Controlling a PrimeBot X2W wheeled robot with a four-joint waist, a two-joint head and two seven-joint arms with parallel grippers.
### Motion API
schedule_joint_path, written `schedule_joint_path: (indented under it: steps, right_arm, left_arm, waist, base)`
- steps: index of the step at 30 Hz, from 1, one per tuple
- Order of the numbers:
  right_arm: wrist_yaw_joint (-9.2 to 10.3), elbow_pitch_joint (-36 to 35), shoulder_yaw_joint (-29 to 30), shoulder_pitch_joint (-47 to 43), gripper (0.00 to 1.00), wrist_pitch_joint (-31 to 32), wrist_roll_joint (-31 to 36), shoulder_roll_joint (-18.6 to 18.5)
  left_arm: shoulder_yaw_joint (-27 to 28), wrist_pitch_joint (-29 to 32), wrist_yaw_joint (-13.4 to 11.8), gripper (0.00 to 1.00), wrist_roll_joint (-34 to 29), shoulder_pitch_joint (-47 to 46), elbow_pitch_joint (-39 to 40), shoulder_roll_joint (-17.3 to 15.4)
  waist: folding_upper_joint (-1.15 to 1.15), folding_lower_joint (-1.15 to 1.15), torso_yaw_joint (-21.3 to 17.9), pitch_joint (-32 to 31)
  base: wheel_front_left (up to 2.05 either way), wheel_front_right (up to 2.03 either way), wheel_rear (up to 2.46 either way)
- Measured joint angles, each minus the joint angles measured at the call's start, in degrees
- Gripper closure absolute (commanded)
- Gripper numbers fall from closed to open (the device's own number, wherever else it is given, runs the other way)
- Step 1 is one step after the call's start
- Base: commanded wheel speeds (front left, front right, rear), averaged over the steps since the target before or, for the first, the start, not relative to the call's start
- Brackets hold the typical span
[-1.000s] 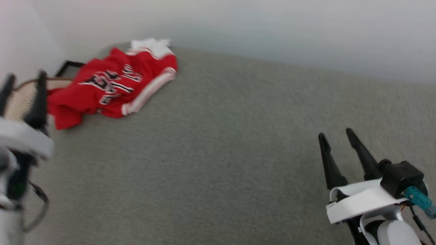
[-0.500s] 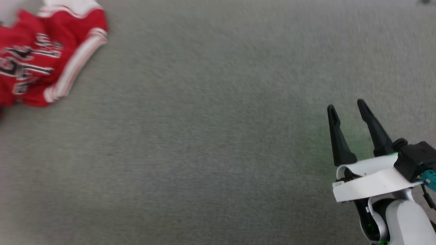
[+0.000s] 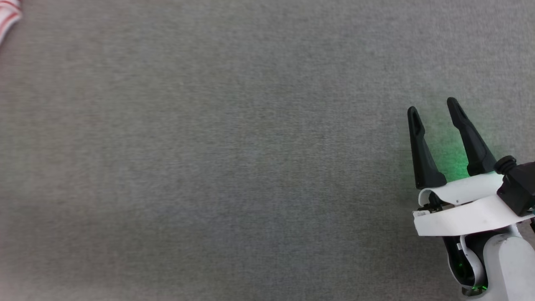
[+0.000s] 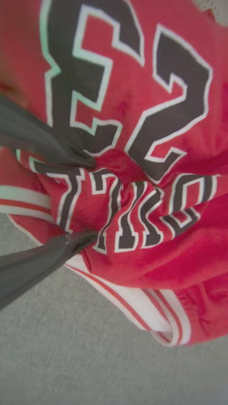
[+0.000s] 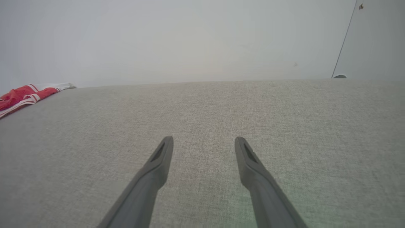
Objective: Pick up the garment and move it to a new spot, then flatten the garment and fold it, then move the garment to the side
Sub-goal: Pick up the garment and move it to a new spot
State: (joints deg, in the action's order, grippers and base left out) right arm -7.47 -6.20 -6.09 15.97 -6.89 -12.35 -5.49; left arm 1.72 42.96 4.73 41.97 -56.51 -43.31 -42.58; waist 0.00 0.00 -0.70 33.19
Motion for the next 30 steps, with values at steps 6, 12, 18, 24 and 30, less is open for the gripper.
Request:
schedule_joint_path:
  steps: [6, 12, 18, 24, 30]
  right_arm:
    - [0.0, -1.79, 0.23, -0.05, 0.0, 1.15, 0.08, 0.09]
    - [0.0, -2.16, 0.33, -0.34, 0.0, 1.72, 0.19, 0.13]
    - [0.0, -1.65, 0.55, -1.74, 0.0, 1.87, 0.13, 0.25]
    - [0.0, 0.2, 0.23, -3.19, 0.0, 1.34, -0.66, 0.63]
    - [0.0, 2.25, 0.19, -5.11, 0.0, 0.38, -1.65, 1.31]
  left_arm:
    - [-1.19, 2.21, -0.7, 0.0, -0.27, -2.29, -3.75, -0.47]
    - [-2.45, 0.4, -0.01, 1.0, -0.51, -3.13, -6.39, 0.79]
    - [-4.01, -3.5, 1.19, 1.0, -1.52, -3.27, -7.69, 1.52]
    - [-5.42, -8.99, 2.2, 1.0, -2.4, -4.53, -5.67, -0.29]
    - [-7.84, -15.02, 2.42, 1.0, -3.26, -6.37, -1.24, -1.55]
  waist:
    - [0.0, 0.0, -1.74, 1.73]
    - [0.0, 0.0, -1.53, 0.66]
    - [0.0, 0.0, -0.61, -2.29]
    - [0.0, 0.0, 0.38, -6.38]
    - [0.0, 0.0, 1.26, -11.24]
  base:
    - [0.0, 0.0, 0.0]
    - [0.0, 0.0, 0.0]
    - [0.0, 0.0, 0.0]
    - [0.0, 0.0, 0.0]
    - [0.0, 0.0, 0.0]
